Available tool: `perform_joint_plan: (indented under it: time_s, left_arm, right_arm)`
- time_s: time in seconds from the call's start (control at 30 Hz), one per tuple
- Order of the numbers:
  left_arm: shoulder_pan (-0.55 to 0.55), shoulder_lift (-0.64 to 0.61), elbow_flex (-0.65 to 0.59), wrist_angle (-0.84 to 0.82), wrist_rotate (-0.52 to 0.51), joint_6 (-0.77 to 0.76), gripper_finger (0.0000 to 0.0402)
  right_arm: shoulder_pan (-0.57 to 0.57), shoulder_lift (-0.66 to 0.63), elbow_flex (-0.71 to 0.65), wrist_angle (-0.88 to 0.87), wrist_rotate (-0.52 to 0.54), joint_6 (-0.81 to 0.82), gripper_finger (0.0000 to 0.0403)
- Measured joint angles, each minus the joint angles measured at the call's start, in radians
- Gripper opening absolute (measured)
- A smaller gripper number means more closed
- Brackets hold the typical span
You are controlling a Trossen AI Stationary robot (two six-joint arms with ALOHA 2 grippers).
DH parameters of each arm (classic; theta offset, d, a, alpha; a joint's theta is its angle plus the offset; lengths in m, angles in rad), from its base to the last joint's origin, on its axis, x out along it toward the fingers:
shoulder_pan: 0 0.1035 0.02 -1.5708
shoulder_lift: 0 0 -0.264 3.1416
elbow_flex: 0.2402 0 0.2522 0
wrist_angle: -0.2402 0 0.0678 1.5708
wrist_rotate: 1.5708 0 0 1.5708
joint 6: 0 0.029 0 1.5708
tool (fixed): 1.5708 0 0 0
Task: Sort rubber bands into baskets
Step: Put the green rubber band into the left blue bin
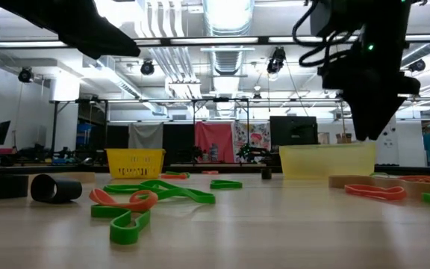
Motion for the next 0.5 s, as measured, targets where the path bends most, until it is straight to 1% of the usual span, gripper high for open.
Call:
perform_joint_plan:
  time_s: [0.13,0.27,0.5]
  left_arm:
    - [0.000,0.000,0.000,0.000,0.000,0.000,0.0129]
    - [0.000,0.000,0.000,0.000,-0.012,0.000,0.0129]
    - [0.000,0.000,0.000,0.000,-0.013,0.000,0.0129]
  right_arm:
    - [-0.018,0.045,0.000,0.001,-0.001,-0.023,0.0187]
    - [-0.040,0.077,0.000,0.003,-0.003,-0.085,0.0203]
    - [-0.061,0.090,0.000,0.009,-0.006,-0.162,0.0210]
